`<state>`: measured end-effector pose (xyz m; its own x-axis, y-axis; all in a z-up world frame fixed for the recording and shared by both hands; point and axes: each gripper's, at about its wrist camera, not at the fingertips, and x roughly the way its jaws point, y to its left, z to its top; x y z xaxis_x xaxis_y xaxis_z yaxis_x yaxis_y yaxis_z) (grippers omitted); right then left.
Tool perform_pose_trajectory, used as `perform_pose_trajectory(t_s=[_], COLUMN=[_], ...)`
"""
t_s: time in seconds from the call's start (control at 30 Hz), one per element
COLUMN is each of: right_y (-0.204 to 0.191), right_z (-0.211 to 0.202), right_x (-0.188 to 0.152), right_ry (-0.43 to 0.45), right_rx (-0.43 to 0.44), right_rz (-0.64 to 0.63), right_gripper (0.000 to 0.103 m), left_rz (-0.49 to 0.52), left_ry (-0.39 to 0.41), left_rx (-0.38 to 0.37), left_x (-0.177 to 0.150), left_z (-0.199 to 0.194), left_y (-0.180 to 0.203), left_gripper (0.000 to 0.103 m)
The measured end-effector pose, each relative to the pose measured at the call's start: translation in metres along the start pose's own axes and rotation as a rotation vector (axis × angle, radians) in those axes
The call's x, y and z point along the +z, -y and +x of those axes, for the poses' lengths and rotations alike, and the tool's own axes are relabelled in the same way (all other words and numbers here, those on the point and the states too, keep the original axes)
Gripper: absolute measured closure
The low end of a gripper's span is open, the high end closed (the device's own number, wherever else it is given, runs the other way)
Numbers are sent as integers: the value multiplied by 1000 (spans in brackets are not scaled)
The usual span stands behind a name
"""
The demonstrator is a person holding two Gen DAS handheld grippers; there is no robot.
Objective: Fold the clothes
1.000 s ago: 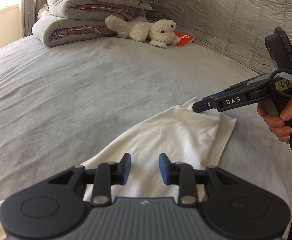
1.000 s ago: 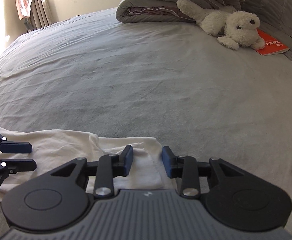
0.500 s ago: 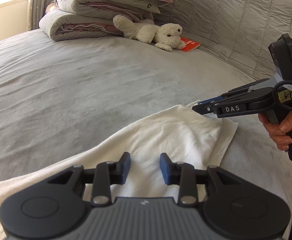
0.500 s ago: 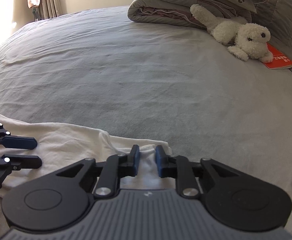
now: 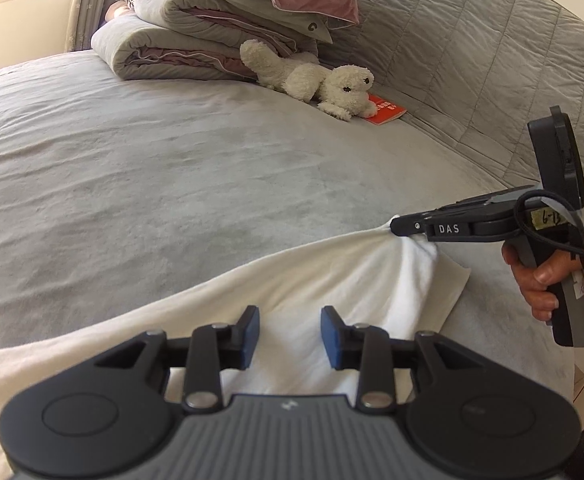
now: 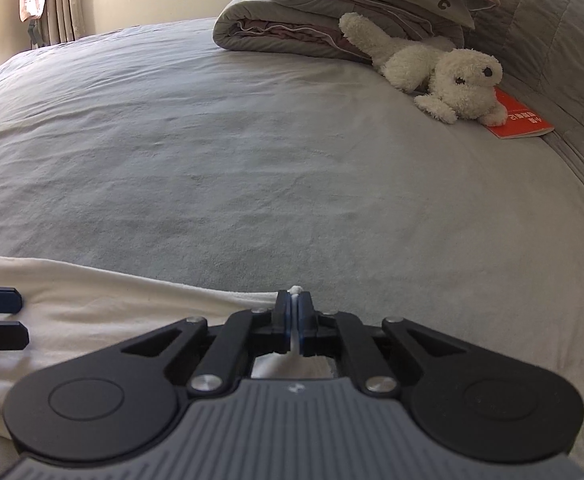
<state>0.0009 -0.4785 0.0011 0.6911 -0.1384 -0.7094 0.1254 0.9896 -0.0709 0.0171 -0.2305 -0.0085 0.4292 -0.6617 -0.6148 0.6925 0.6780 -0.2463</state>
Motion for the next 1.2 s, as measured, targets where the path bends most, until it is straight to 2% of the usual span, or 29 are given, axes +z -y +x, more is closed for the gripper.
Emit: perform_pose_trajectory(t_s=[0.1, 0.23, 0.43, 0.67, 0.8, 0.87, 0.93, 1.03, 1.2], right_y=[7, 12, 14, 14, 10, 7, 2, -2, 4], right_z=[-10, -27, -40, -51, -48, -44, -40, -33, -22], right_x=[4, 6, -1, -16, -22, -24, -24, -19, -7], right_ry=[15, 17, -37, -84, -125, -147, -160, -159, -127], right_rx=[16, 52, 112, 165, 207, 220, 235, 249, 280], right_rz=[54, 92, 132, 88, 43, 15, -3, 0, 86], right_gripper=[90, 90, 90, 90, 90, 90, 90, 90, 90], left_rz=[13, 26, 73, 145, 177, 186, 184, 149, 40], left_ry=[2, 10, 4, -43, -57, -60, -60, -52, -33], left_rx=[6, -6, -59, -103, -97, -94, -95, -87, -79], left_x=[0, -2, -6, -9, -4, -1, 3, 7, 13], left_z=[-13, -28, -25, 4, 19, 23, 25, 26, 29], left_y=[0, 3, 29, 63, 72, 74, 72, 64, 43], left_gripper=[69, 69, 69, 69, 70, 73, 82, 83, 83])
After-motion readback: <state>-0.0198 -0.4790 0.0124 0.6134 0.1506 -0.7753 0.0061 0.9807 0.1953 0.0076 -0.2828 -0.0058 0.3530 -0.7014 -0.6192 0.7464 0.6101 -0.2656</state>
